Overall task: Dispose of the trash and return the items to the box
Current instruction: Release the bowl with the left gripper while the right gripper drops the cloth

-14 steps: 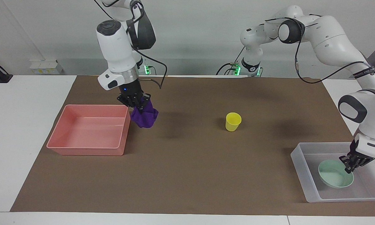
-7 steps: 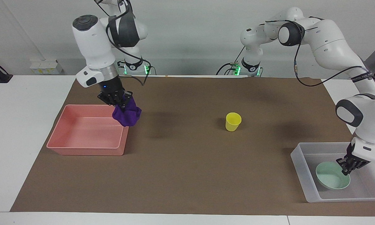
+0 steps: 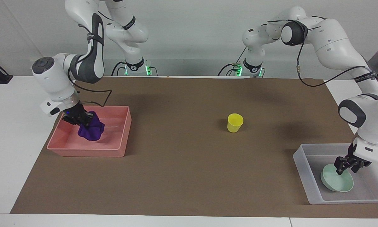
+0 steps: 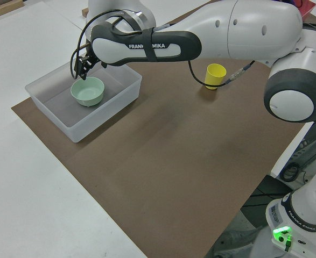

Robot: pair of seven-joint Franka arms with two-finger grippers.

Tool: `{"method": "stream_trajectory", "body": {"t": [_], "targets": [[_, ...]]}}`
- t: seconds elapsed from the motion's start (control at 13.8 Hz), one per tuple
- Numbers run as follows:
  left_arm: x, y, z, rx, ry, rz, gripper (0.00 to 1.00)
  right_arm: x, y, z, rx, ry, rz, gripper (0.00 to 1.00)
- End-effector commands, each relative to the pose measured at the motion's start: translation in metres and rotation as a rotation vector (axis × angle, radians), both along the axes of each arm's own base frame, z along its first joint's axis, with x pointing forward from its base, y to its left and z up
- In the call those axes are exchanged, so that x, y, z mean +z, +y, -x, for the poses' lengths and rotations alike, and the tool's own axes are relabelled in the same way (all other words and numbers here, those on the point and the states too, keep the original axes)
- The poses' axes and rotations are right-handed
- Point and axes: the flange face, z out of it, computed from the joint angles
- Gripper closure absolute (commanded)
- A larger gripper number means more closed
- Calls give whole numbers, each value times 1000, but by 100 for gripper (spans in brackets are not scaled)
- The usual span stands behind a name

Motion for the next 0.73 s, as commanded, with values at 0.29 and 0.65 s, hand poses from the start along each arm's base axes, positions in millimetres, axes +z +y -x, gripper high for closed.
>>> {"method": "stream_trajectory", "body": {"t": [0.29,0.65], "targets": [[30,-149,122,-51,131,-4,0,-21,11,4,-43,-18,-6,25],[-17,-247,187,-208,165,-18,0,32,32,-4,-74,-63,-6,0]]}}
